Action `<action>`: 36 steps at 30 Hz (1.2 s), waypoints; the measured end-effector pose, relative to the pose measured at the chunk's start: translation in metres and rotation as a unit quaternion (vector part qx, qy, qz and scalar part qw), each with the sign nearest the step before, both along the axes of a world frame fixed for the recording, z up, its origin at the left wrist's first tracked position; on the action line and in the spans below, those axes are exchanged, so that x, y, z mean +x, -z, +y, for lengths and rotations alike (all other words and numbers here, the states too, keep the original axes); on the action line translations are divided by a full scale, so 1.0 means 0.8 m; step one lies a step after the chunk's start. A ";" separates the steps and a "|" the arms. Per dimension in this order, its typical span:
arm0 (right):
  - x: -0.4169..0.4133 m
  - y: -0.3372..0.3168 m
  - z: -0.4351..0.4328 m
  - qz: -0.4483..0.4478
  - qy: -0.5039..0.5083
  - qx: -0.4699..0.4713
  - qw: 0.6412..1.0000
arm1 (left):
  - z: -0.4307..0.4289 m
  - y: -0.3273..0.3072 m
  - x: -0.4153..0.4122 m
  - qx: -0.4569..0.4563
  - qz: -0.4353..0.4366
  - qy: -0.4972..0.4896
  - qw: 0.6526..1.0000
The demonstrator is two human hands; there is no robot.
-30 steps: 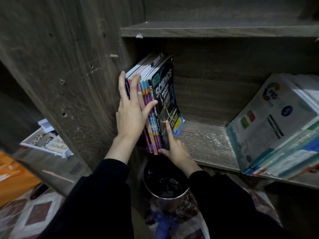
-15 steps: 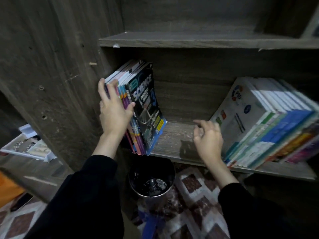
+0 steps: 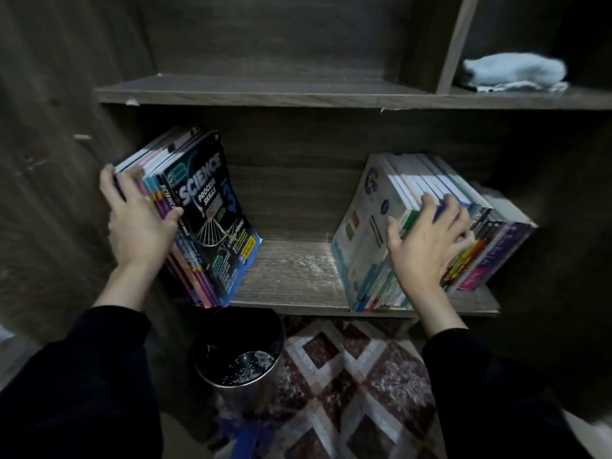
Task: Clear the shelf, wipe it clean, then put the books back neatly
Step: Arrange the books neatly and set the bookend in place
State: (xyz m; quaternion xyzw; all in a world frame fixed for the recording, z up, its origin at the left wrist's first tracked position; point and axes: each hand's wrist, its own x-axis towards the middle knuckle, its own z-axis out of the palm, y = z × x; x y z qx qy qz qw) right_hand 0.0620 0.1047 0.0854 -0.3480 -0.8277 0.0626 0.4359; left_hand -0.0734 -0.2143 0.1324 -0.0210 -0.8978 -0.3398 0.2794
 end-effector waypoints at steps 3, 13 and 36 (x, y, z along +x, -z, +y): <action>-0.002 -0.005 -0.006 0.000 0.012 -0.011 1.000 | 0.000 0.000 0.001 0.000 -0.001 0.002 1.000; -0.005 -0.008 -0.021 0.016 -0.016 0.023 0.999 | 0.003 0.001 0.005 0.006 0.006 0.009 1.000; -0.074 0.006 -0.131 0.027 -0.313 -0.119 0.942 | -0.001 0.004 0.003 -0.027 0.022 0.015 0.999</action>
